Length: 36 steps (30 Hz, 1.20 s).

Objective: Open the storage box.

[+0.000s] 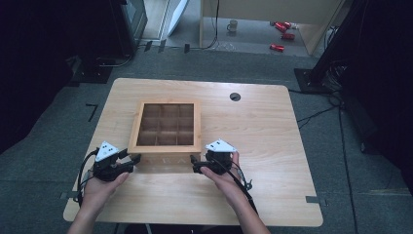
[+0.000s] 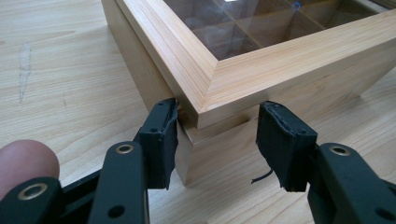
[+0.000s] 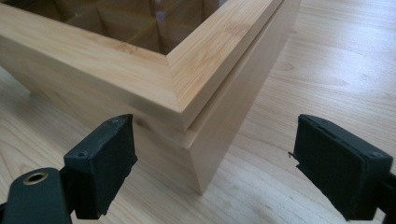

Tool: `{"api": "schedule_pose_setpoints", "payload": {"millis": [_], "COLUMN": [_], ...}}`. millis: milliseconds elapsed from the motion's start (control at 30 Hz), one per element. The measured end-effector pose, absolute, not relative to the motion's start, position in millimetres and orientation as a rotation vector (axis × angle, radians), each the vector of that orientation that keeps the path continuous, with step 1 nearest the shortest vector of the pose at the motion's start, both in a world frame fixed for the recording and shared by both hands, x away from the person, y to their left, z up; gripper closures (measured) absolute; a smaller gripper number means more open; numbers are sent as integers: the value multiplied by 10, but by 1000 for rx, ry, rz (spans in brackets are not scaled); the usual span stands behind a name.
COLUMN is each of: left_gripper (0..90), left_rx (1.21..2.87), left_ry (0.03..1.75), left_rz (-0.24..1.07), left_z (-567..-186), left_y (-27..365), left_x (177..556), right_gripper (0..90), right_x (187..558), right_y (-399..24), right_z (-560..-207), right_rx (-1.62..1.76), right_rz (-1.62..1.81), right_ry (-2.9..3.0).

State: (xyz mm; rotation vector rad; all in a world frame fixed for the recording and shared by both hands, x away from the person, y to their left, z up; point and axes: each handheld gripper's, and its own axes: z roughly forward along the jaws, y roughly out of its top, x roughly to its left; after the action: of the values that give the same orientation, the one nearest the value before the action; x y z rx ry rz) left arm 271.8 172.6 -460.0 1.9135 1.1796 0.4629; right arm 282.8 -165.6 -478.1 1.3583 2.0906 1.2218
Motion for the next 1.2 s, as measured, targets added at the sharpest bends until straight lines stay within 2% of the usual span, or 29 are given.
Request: {"api": "schedule_pose_setpoints", "payload": {"millis": [433, 700, 767, 867, 933, 1200], "left_gripper": [487, 393, 339, 212, 176, 147], "left_rx": [1879, 1924, 1956, 2030, 2057, 2093], "left_ry": [1174, 1193, 1202, 1250, 1268, 1290], "left_rz": [456, 476, 506, 551, 552, 544], "left_z": [-4596, -4726, -4788, -4929, -4990, -5145], "left_y": [1741, 1771, 1766, 1754, 1761, 1758], "left_x": [2718, 2670, 2648, 2624, 2613, 2596], "right_gripper": [130, 130, 130, 130, 130, 129], "right_x": [2868, 2870, 2873, 2884, 2889, 2910], "right_y": [-1670, -1654, -1656, -1662, -1664, -1663], "right_z": [-4747, -4704, -4678, -4622, -4591, -4451], "right_rx": [1325, 1277, 1269, 1250, 1242, 1215], "right_rz": [1249, 1210, 1215, 1221, 1226, 1236], "right_ry": [2056, 2073, 2072, 2071, 2068, 2052]}}
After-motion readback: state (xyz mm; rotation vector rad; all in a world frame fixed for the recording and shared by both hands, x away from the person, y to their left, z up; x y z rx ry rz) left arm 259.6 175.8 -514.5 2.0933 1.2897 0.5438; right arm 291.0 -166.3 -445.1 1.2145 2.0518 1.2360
